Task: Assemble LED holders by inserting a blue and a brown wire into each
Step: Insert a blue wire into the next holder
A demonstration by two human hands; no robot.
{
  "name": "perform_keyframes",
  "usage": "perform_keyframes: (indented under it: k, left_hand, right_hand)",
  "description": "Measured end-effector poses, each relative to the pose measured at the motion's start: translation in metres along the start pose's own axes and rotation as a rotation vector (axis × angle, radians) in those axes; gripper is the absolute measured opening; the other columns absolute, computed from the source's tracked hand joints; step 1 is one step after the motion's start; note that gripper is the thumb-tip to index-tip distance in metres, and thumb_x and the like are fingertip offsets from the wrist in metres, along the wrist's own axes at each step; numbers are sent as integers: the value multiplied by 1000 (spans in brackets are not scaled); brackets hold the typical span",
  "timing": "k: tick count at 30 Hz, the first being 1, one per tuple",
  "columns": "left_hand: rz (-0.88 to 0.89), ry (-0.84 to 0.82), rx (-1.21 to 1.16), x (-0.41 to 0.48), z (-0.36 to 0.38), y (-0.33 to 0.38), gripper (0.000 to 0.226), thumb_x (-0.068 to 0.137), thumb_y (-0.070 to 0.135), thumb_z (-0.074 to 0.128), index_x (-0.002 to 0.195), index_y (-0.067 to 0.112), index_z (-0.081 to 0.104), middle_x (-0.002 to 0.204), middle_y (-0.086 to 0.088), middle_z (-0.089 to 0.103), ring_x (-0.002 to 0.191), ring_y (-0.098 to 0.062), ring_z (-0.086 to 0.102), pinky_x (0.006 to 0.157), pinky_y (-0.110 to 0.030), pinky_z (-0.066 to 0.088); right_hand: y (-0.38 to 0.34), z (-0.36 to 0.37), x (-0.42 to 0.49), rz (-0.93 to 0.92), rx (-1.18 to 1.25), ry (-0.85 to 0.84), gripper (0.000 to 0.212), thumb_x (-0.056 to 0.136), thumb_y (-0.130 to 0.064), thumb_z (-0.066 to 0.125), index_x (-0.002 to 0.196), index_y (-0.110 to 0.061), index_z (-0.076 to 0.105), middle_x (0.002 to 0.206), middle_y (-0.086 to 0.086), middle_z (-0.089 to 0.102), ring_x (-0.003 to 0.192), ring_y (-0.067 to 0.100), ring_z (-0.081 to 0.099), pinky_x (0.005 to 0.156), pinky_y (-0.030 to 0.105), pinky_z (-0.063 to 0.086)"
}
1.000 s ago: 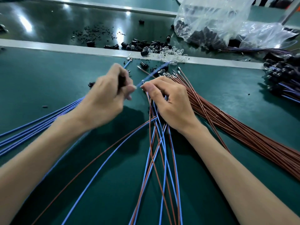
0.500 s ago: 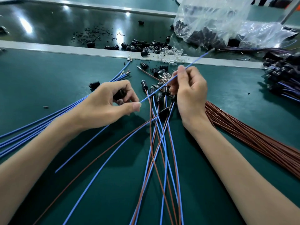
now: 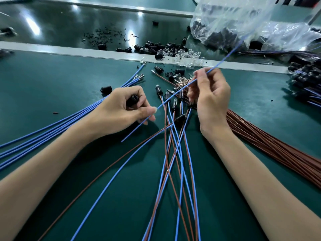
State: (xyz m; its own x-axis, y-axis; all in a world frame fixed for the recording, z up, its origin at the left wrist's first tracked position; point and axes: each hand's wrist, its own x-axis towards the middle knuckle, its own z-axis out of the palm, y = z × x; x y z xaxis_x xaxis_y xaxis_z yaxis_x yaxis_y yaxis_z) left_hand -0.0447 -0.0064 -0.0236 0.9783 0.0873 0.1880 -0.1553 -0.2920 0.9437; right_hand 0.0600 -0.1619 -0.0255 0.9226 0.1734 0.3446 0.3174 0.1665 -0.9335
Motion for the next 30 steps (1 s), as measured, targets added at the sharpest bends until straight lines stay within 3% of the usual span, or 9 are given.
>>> perform_keyframes:
  k: [2, 7, 13, 18, 20, 25, 30]
  left_hand:
    - [15, 7, 3, 0, -1, -1, 32, 78, 17, 62, 67, 13, 32, 66, -1, 70, 52, -11, 54, 56, -15, 46]
    - [31, 20, 56, 2, 6, -2, 34, 81, 13, 63, 67, 15, 31, 69, 0, 69, 54, -7, 53, 58, -14, 44]
    - [-10, -44, -34, -1, 2, 0, 34, 73, 15, 67, 69, 13, 33, 72, -2, 70, 60, -12, 62, 61, -18, 50]
    - [1, -54, -10, -1, 3, -1, 32, 77, 15, 63, 69, 14, 33, 72, -3, 70, 58, -11, 61, 62, -18, 49]
    - [16, -53, -10, 0, 4, -2, 29, 81, 16, 57, 68, 14, 32, 71, -2, 71, 56, -13, 61, 60, -18, 49]
    - [38, -26, 33, 1, 9, -6, 31, 89, 13, 53, 68, 14, 31, 73, 0, 72, 53, -15, 62, 58, -20, 49]
    - [19, -1, 3, 0, 1, -6, 22, 91, 26, 53, 79, 18, 36, 85, 0, 71, 61, -14, 59, 59, -21, 45]
  right_hand:
    - [-2, 0, 1, 27, 67, 27, 21, 99, -10, 47, 79, -16, 52, 60, -4, 53, 44, 6, 48, 44, 18, 39]
    - [-1, 3, -13, -133, -161, -410, 11, 90, -19, 58, 80, -18, 62, 60, -10, 57, 50, 3, 52, 51, 19, 42]
    - [0, 2, -4, -17, -72, -111, 24, 99, -11, 49, 77, -17, 55, 62, 0, 57, 45, 4, 52, 48, 18, 44]
    - [1, 4, -3, -11, 16, -34, 22, 99, -13, 49, 78, -16, 52, 63, -2, 59, 46, 7, 55, 48, 20, 44]
    - [0, 3, -3, -3, 63, -67, 17, 98, -15, 52, 80, -15, 54, 63, -6, 60, 47, 7, 54, 48, 19, 44]
    - [-1, 6, -11, 0, 15, -375, 6, 90, -15, 60, 84, -16, 63, 65, -8, 65, 53, 5, 58, 53, 16, 46]
    - [-2, 4, -7, 90, 120, -256, 24, 101, -13, 44, 79, -11, 55, 61, -3, 68, 49, 9, 59, 52, 20, 50]
